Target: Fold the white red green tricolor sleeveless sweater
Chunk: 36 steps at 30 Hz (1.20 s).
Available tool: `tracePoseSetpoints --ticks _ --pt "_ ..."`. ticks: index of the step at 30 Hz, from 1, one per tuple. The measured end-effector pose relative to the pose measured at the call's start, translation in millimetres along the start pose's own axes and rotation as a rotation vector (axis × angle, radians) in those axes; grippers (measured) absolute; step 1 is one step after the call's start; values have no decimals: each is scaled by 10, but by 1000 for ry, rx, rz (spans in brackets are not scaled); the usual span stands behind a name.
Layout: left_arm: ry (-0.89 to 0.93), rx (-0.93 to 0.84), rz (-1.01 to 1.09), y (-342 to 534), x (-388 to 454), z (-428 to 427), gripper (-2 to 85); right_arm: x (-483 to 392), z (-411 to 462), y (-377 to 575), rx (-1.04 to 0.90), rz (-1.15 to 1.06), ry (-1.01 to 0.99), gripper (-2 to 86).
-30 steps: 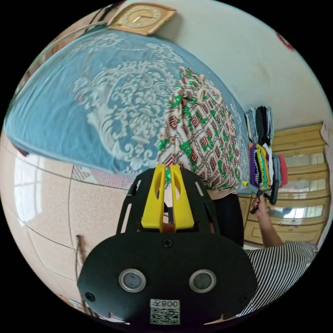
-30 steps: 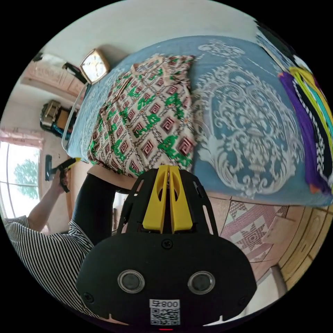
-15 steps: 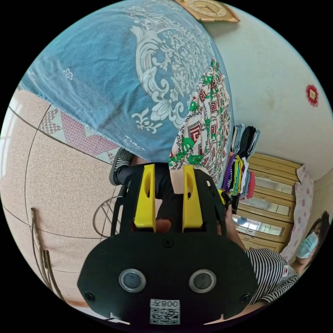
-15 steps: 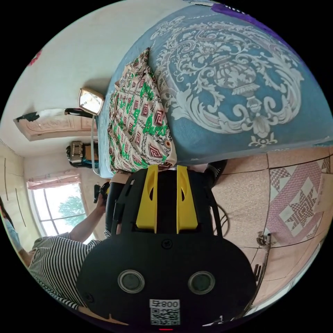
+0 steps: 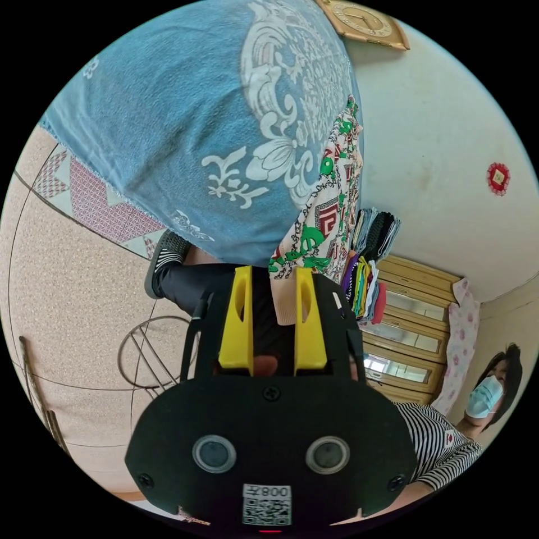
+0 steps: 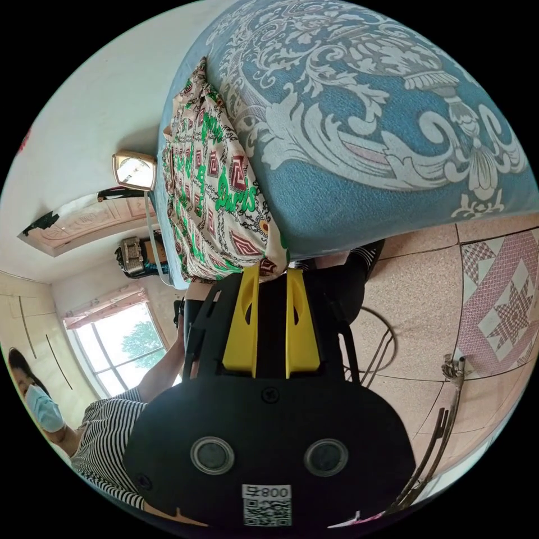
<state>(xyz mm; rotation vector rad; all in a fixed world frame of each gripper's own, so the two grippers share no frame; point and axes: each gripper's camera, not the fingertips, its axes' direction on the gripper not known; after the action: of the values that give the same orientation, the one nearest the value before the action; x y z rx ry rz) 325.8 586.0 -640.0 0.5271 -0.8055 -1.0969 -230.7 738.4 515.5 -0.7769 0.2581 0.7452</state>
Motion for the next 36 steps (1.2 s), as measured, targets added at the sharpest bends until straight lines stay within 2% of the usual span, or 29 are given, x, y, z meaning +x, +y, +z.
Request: tracePoseSetpoints --ticks 5,12,26,36 --pt "32 -1 10 70 -135 -4 94 236 9 25 -9 -3 19 48" --pt "111 19 36 248 -228 -107 28 488 -36 122 5 -30 -21 16" --pt "342 108 253 662 44 -619 18 735 -557 616 111 -208 -270 5" --pt "392 123 304 1179 -44 -861 16 732 -753 914 86 -321 -283 6"
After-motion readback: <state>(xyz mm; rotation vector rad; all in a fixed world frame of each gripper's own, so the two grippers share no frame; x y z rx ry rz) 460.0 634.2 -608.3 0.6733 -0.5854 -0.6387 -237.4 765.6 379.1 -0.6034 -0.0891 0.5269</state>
